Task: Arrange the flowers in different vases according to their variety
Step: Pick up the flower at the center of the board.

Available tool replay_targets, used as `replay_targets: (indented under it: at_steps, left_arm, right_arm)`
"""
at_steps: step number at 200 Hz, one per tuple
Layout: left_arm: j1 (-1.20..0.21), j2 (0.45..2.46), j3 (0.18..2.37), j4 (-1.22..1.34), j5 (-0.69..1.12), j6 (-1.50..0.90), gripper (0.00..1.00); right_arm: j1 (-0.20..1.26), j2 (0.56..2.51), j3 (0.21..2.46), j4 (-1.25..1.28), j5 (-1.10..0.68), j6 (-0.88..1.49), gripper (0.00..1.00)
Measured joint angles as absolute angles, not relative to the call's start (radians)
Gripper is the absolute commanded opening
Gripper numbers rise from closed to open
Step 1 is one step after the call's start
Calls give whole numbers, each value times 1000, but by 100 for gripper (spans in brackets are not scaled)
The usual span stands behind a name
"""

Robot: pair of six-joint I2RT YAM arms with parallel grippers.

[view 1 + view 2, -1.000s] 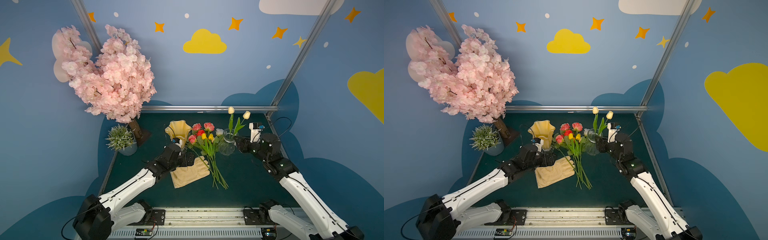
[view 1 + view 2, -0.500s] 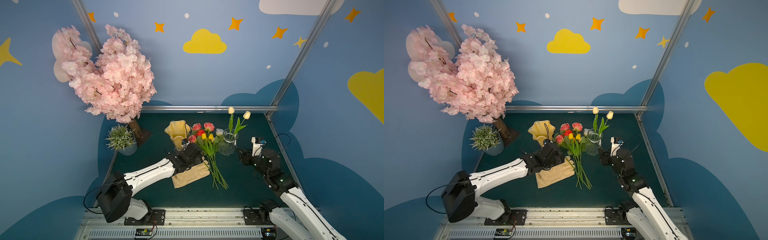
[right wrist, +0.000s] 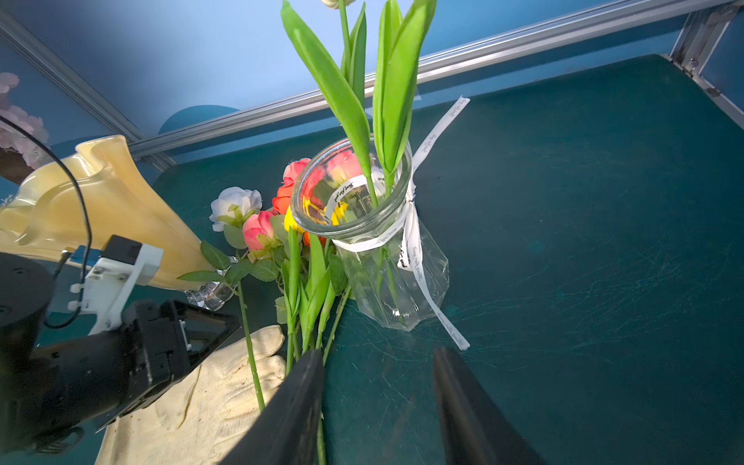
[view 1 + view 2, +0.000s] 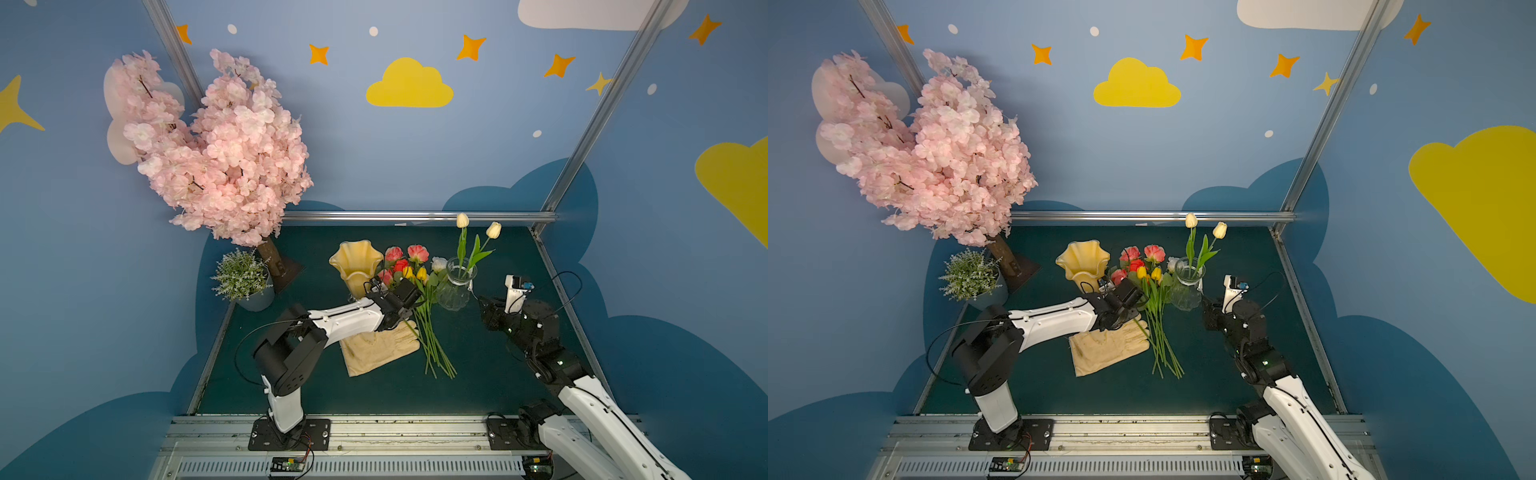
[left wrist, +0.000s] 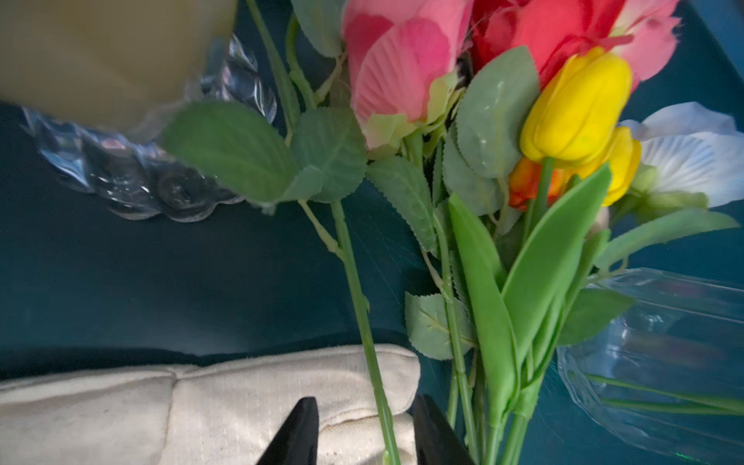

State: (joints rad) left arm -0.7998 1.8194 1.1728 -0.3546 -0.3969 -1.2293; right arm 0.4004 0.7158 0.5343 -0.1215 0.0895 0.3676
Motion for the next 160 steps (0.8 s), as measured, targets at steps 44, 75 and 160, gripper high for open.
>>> replay_targets:
  at_steps: [44, 75, 160]
  left_arm:
    - [-778, 1884, 1198, -348, -388, -1243, 31]
    - [-770, 1916, 1223, -339, -381, -1243, 31]
    - [-747, 1939, 1261, -340, -382, -1235, 24]
  right_arm:
    - [401, 729, 534, -121, 88, 368, 44]
    - [400, 729, 534, -120, 86, 368, 43]
    - [401, 729, 534, -119, 79, 371, 42]
